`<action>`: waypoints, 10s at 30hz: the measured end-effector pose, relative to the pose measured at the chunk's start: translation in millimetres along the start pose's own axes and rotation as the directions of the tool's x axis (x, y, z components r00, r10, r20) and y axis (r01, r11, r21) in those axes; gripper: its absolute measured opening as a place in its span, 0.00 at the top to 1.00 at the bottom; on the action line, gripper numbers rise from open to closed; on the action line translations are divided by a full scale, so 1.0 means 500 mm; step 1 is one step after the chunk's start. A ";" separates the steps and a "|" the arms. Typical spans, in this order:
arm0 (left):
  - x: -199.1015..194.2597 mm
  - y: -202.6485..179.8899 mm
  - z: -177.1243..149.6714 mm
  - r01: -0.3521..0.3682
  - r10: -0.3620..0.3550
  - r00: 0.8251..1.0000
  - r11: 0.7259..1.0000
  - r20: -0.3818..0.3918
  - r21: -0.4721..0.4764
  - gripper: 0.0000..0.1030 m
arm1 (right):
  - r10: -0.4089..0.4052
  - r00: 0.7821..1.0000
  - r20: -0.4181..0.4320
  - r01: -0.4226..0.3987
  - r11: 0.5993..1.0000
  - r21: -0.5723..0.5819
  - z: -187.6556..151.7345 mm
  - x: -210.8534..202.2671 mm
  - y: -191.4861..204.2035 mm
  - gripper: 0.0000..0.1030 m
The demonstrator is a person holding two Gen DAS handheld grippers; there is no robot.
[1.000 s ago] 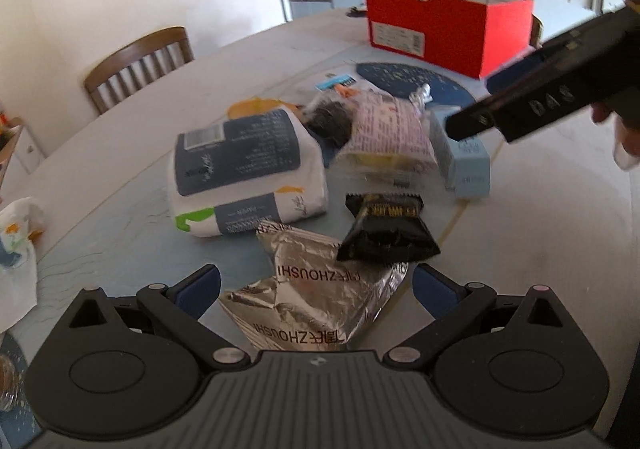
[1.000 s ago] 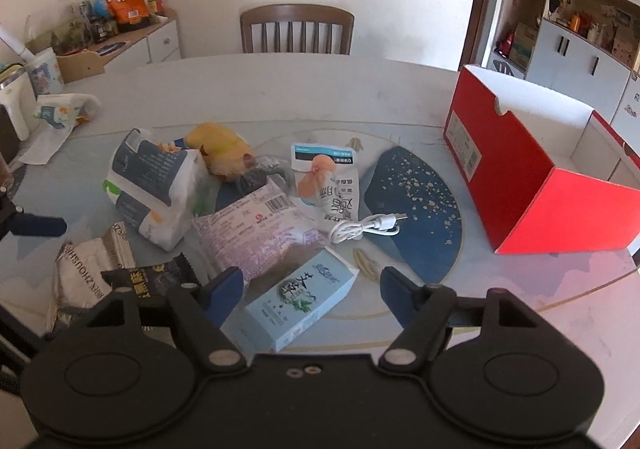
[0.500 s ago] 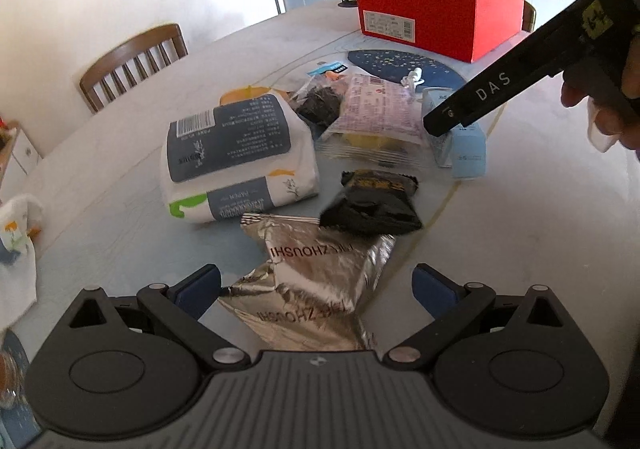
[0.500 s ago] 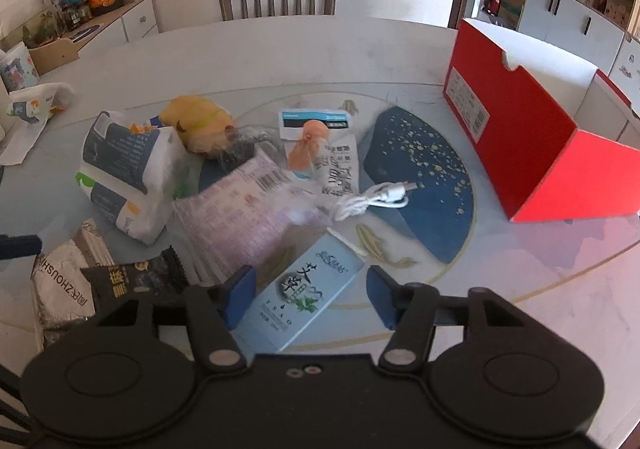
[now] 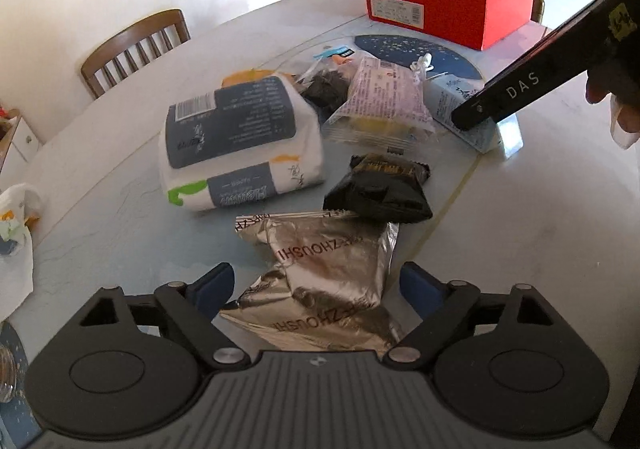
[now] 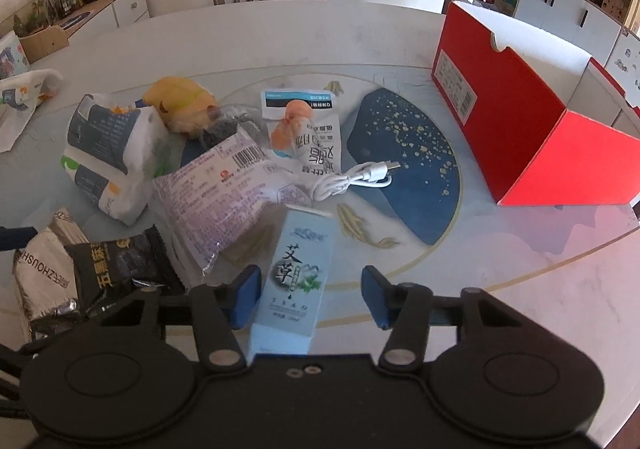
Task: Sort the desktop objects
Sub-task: 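Grasp the silver foil bag with the left tool while the right tool grasps the pale blue carton, then carry the foil bag and blue carton with both tools over the red shoebox, then lower both items into the red shoebox and open both tools, then move both tools back from the shoebox to the snack pile, then grasp the black snack packet with the left tool while the right tool grasps the pink-white bag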
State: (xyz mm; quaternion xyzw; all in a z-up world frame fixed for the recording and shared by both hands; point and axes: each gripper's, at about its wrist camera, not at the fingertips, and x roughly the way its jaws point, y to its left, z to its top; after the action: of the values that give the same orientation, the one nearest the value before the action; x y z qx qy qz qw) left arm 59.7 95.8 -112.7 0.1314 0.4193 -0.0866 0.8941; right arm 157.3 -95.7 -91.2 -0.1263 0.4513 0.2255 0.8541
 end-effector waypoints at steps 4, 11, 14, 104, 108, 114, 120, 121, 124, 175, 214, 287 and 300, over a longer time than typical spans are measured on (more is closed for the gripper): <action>-0.002 0.002 0.001 -0.018 0.018 1.000 1.000 0.002 -0.017 0.24 | 0.009 1.000 0.002 -0.009 1.000 -0.005 0.000 0.005 0.000 0.58; -0.009 0.000 0.001 -0.027 0.027 1.000 0.998 -0.005 -0.062 0.36 | 0.038 0.999 0.006 -0.038 0.999 -0.016 0.001 0.005 0.002 0.69; -0.013 0.009 -0.001 -0.025 0.025 1.000 0.994 -0.009 -0.109 0.39 | 0.042 0.999 0.006 -0.042 0.999 -0.013 0.000 0.002 0.000 0.71; 0.063 -0.339 0.637 0.008 0.013 0.985 0.993 0.170 -0.121 0.47 | 0.164 0.975 0.152 -0.169 0.985 0.021 0.199 -0.151 -0.576 0.72; 0.092 -0.349 0.659 0.027 -0.010 0.988 0.994 0.152 -0.108 0.47 | 0.153 0.977 0.149 -0.159 0.987 0.027 0.206 -0.132 -0.595 0.72; 0.130 -0.356 0.693 0.040 -0.030 0.990 0.997 0.139 -0.066 0.47 | 0.149 0.981 0.128 -0.155 0.987 0.043 0.225 -0.106 -0.622 0.72; 0.176 -0.363 0.720 0.046 -0.045 0.994 0.999 0.103 -0.009 0.47 | 0.133 0.986 0.099 -0.137 0.990 0.037 0.247 -0.073 -0.647 0.72; 0.183 -0.364 0.723 0.047 -0.046 0.994 0.999 0.096 -0.004 0.47 | 0.127 0.987 0.098 -0.131 0.991 0.036 0.249 -0.066 -0.651 0.72; 0.210 -0.366 0.734 0.046 -0.047 0.997 0.999 0.065 0.015 0.47 | 0.124 0.988 0.095 -0.128 0.991 0.029 0.258 -0.044 -0.663 0.72; 0.410 -0.365 0.776 0.154 -0.159 0.962 0.987 -0.224 -0.041 0.30 | 0.156 0.959 -0.237 -0.156 0.988 0.020 0.324 0.191 -0.676 0.63; 0.151 -0.353 0.701 0.142 -0.127 0.989 0.965 0.078 -0.219 0.00 | 0.210 0.976 0.052 -0.210 0.978 -0.013 0.269 -0.064 -0.626 0.25; -0.057 -0.093 0.148 -0.118 0.137 0.990 0.904 0.018 -0.410 0.00 | 0.336 0.940 0.062 -0.319 0.927 -0.196 0.114 -0.122 -0.097 0.26; -0.002 -0.096 0.115 -0.189 0.196 0.980 0.882 -0.030 -0.431 0.00 | 0.340 0.940 0.025 -0.313 0.891 -0.328 0.087 -0.049 -0.013 0.27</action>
State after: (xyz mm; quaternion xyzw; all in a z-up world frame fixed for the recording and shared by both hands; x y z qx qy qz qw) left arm 88.0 32.3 -84.2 -0.0295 0.4066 0.0966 0.9080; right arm 179.3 -89.7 -46.5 -0.1759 0.3882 0.4409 0.7899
